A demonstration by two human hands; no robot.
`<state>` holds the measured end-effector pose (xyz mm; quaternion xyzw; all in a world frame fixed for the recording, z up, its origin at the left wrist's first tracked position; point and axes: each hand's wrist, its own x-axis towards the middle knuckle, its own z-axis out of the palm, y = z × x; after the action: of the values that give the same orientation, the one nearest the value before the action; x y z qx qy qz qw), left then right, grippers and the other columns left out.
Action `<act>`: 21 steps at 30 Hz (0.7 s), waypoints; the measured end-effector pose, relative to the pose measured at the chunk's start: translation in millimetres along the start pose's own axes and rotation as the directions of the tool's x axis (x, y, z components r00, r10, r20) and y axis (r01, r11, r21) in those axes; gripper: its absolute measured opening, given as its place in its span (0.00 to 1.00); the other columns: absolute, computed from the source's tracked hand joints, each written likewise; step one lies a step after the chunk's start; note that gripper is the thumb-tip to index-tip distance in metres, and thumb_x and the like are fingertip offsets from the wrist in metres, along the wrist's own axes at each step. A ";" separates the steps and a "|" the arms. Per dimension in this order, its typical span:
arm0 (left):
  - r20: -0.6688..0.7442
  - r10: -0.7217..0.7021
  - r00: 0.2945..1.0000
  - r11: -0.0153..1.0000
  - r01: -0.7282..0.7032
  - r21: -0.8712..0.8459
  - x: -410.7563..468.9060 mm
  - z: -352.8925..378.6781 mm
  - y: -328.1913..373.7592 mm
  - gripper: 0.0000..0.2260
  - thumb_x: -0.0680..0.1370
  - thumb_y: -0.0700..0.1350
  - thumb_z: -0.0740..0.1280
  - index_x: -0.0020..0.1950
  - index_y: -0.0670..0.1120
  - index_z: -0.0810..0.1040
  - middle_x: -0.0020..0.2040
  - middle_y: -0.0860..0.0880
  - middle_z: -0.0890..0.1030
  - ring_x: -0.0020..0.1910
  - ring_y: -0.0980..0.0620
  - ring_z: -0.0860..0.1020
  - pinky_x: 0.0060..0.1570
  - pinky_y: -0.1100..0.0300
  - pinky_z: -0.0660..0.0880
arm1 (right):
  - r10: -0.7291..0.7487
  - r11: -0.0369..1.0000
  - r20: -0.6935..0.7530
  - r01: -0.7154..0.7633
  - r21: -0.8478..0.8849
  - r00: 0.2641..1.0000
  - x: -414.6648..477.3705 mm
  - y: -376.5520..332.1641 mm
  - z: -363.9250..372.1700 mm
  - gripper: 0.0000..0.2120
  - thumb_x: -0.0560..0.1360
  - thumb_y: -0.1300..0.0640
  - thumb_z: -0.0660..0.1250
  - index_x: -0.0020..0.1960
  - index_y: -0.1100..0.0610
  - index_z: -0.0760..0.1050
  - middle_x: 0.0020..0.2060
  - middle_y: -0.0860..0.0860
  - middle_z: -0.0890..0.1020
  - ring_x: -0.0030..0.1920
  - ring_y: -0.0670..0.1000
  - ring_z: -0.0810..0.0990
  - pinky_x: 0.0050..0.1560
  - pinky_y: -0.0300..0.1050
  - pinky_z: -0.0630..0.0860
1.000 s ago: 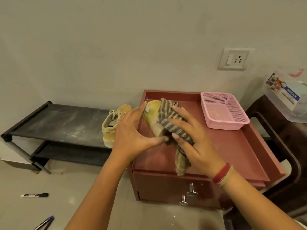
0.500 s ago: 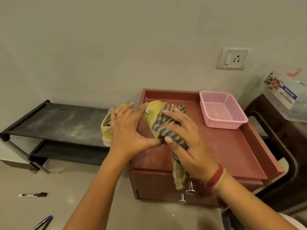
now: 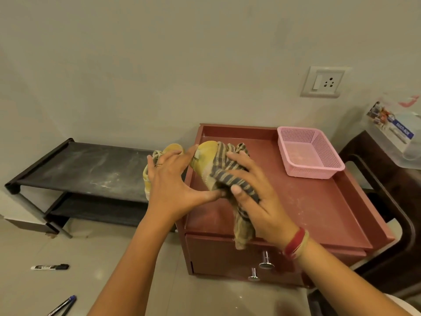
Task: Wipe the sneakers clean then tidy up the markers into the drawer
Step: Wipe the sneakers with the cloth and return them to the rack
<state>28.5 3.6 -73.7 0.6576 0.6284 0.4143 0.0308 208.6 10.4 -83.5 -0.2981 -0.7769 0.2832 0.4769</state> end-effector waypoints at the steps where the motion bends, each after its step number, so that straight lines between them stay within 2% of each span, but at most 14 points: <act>1: -0.010 -0.001 1.000 1.000 0.001 0.006 0.4 0.0 0.1 0.47 0.53 0.75 0.64 0.67 0.53 0.73 0.60 0.53 0.77 0.66 0.53 0.68 0.73 0.43 0.44 | 0.029 0.998 -0.013 -0.028 0.057 1.000 0.7 1.6 -0.6 0.19 0.77 0.41 0.57 0.63 0.47 0.74 0.69 0.45 0.69 0.73 0.48 0.62 0.72 0.52 0.60; 3: -0.032 -0.014 0.999 1.000 0.015 0.009 2.5 -0.2 1.8 0.47 0.53 0.75 0.65 0.67 0.53 0.73 0.57 0.53 0.78 0.64 0.53 0.69 0.73 0.44 0.47 | 0.139 0.966 -0.078 -0.118 0.229 0.987 6.4 2.0 -4.8 0.21 0.76 0.39 0.58 0.64 0.47 0.73 0.67 0.48 0.73 0.71 0.49 0.66 0.71 0.57 0.63; 5: -0.036 -0.014 0.999 1.000 0.015 0.018 3.8 0.1 3.2 0.47 0.53 0.75 0.65 0.67 0.53 0.73 0.56 0.52 0.78 0.64 0.52 0.69 0.73 0.44 0.48 | 0.218 0.928 -0.115 -0.170 0.330 0.969 7.0 -1.0 -5.3 0.23 0.75 0.37 0.60 0.64 0.49 0.74 0.63 0.50 0.76 0.67 0.50 0.71 0.68 0.58 0.66; 6: -0.031 -0.009 0.999 1.000 0.010 0.023 3.8 0.1 2.4 0.47 0.53 0.75 0.65 0.67 0.53 0.73 0.56 0.53 0.78 0.64 0.52 0.69 0.73 0.44 0.48 | 0.202 0.937 -0.125 -0.155 0.312 0.971 5.5 -2.9 -2.2 0.22 0.75 0.38 0.60 0.63 0.49 0.74 0.63 0.50 0.76 0.67 0.49 0.72 0.69 0.55 0.67; 9: -0.017 0.002 1.000 1.000 -0.001 0.028 0.6 -1.4 -0.2 0.46 0.54 0.75 0.64 0.66 0.53 0.74 0.56 0.54 0.78 0.64 0.53 0.68 0.73 0.43 0.47 | -0.003 0.996 -0.077 0.009 0.087 0.997 1.0 -9.4 5.8 0.13 0.77 0.46 0.59 0.59 0.46 0.75 0.66 0.47 0.73 0.70 0.47 0.66 0.70 0.42 0.62; 10: -0.007 0.003 1.000 0.999 -0.003 0.035 0.1 -2.0 -0.8 0.46 0.54 0.75 0.64 0.67 0.53 0.74 0.57 0.54 0.78 0.64 0.53 0.67 0.73 0.42 0.47 | 0.011 0.995 -0.062 -0.005 0.098 0.998 2.4 -7.2 4.5 0.12 0.78 0.47 0.58 0.58 0.45 0.75 0.65 0.46 0.73 0.70 0.47 0.67 0.69 0.41 0.63; 11: 0.009 0.000 1.000 0.999 0.000 0.044 -0.7 -3.0 -2.0 0.46 0.53 0.75 0.64 0.67 0.54 0.73 0.59 0.54 0.78 0.64 0.53 0.67 0.73 0.42 0.47 | 0.109 0.979 -0.079 -0.094 0.181 0.991 4.1 -4.4 2.3 0.11 0.79 0.48 0.58 0.58 0.45 0.75 0.63 0.46 0.76 0.68 0.47 0.70 0.67 0.40 0.67; 13: 0.054 -0.027 0.998 0.999 0.025 0.047 -2.3 -5.7 -6.8 0.47 0.54 0.76 0.65 0.69 0.56 0.70 0.61 0.55 0.76 0.66 0.52 0.67 0.73 0.41 0.46 | 0.387 0.862 -0.072 -0.333 0.381 0.919 7.1 6.3 -5.8 0.11 0.78 0.48 0.59 0.57 0.48 0.76 0.54 0.49 0.82 0.58 0.50 0.79 0.57 0.45 0.75; 15: 0.114 -0.057 0.992 0.998 0.053 0.037 -4.5 -8.2 -12.5 0.46 0.55 0.75 0.66 0.70 0.59 0.65 0.62 0.59 0.73 0.67 0.53 0.67 0.72 0.41 0.42 | 0.595 0.711 0.015 -0.535 0.456 0.804 5.7 16.9 -10.7 0.16 0.75 0.45 0.59 0.56 0.53 0.77 0.47 0.55 0.84 0.49 0.59 0.81 0.48 0.57 0.77; 17: 0.167 -0.088 0.982 0.996 0.087 0.015 -6.6 -9.6 -18.6 0.46 0.56 0.73 0.68 0.72 0.60 0.61 0.65 0.59 0.71 0.67 0.54 0.68 0.72 0.43 0.40 | 0.665 0.603 0.046 -0.573 0.555 0.745 4.2 21.8 -9.2 0.19 0.76 0.44 0.58 0.59 0.56 0.76 0.50 0.60 0.83 0.49 0.61 0.81 0.48 0.56 0.77; 19: 0.226 -0.113 0.968 0.989 0.131 -0.067 -7.8 -11.0 -24.0 0.46 0.58 0.70 0.70 0.73 0.63 0.56 0.68 0.59 0.68 0.69 0.54 0.66 0.71 0.48 0.43 | 0.711 0.487 0.026 -0.520 0.701 0.702 6.0 24.1 -8.0 0.20 0.78 0.47 0.57 0.61 0.58 0.75 0.53 0.58 0.82 0.53 0.58 0.81 0.52 0.52 0.78; 21: 0.298 -0.117 0.947 0.971 0.172 -0.166 -8.8 -13.0 -27.2 0.46 0.60 0.68 0.72 0.73 0.66 0.54 0.71 0.58 0.65 0.70 0.54 0.65 0.72 0.47 0.56 | 0.770 0.379 0.014 -0.474 0.795 0.638 10.1 27.1 -11.8 0.20 0.79 0.47 0.57 0.62 0.60 0.74 0.55 0.58 0.82 0.54 0.57 0.81 0.56 0.54 0.77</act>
<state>0.3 -4.4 -84.9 0.6564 0.6219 0.3695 0.2141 220.9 37.6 -92.8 -0.3991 -0.3130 0.6717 0.5400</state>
